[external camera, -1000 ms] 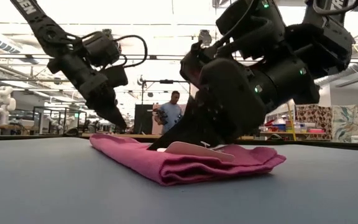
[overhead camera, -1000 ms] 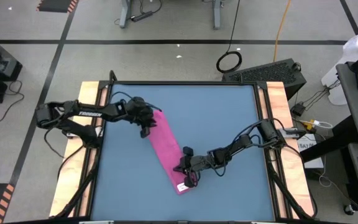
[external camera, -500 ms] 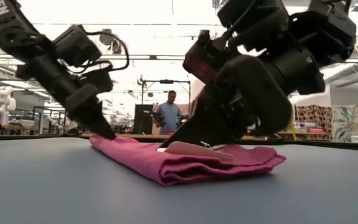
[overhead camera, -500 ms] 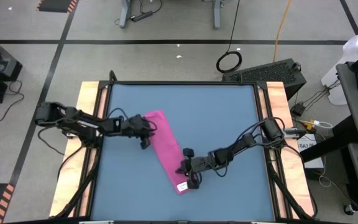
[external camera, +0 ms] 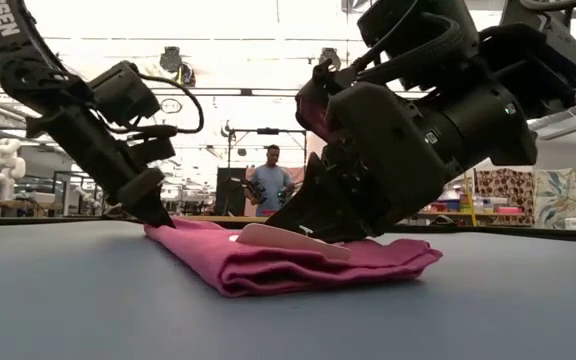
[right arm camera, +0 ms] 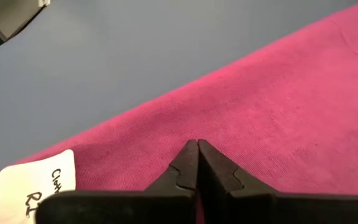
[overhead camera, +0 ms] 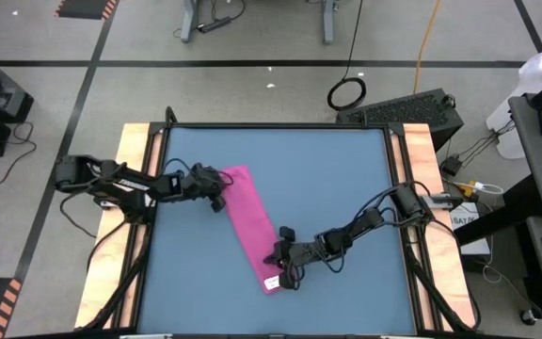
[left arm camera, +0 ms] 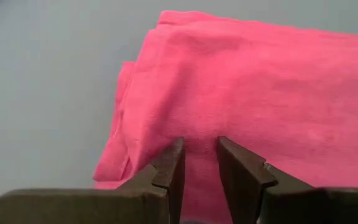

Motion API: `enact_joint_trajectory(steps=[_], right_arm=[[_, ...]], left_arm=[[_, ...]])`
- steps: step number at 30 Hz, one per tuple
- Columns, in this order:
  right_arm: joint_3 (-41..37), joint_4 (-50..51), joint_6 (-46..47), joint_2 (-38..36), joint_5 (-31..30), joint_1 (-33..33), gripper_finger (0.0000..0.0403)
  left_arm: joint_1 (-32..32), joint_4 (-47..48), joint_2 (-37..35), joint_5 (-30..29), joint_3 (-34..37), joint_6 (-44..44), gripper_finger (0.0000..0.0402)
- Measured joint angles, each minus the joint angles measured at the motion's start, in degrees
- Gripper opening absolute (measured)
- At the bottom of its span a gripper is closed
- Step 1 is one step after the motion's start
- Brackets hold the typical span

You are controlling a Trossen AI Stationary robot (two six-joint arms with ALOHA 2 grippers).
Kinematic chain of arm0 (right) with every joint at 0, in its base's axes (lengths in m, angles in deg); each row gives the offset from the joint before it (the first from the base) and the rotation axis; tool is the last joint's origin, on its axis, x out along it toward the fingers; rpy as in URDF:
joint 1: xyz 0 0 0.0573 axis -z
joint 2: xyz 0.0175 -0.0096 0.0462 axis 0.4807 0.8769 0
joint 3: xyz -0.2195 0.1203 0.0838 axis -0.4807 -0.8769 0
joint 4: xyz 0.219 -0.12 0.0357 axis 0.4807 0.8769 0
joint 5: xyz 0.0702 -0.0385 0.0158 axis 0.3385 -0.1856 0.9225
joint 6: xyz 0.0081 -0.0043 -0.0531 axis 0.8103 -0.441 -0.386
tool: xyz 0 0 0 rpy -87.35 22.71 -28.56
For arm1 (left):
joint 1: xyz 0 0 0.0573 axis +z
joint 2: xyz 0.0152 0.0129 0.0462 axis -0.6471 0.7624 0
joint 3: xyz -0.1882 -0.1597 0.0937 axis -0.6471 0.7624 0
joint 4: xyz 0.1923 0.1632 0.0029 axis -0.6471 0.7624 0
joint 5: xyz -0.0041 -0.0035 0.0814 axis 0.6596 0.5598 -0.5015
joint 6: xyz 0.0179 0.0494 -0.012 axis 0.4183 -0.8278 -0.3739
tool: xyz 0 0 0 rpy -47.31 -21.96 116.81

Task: Roll towel into tight, uniform cylinder
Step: Roll the pink towel

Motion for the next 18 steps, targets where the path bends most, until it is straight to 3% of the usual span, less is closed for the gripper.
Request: enact_joint_trajectory(steps=[6,12,18], right_arm=[[-0.2,-3.1,0.8,0.3,-3.8,-0.8,0.0000],[-0.4,-1.1,-2.5,-3.4,-2.7,-0.3,0.0000],[-0.3,6.8,-11.6,-12.5,-2.3,2.3,0.0000]], left_arm=[[3.3,-6.9,0.0,4.6,-0.8,-5.1,0.0099],[1.5,-3.5,-5.0,6.2,-3.1,-3.6,0.0099],[-2.6,4.9,-8.7,4.2,-3.2,5.0,0.0099]])
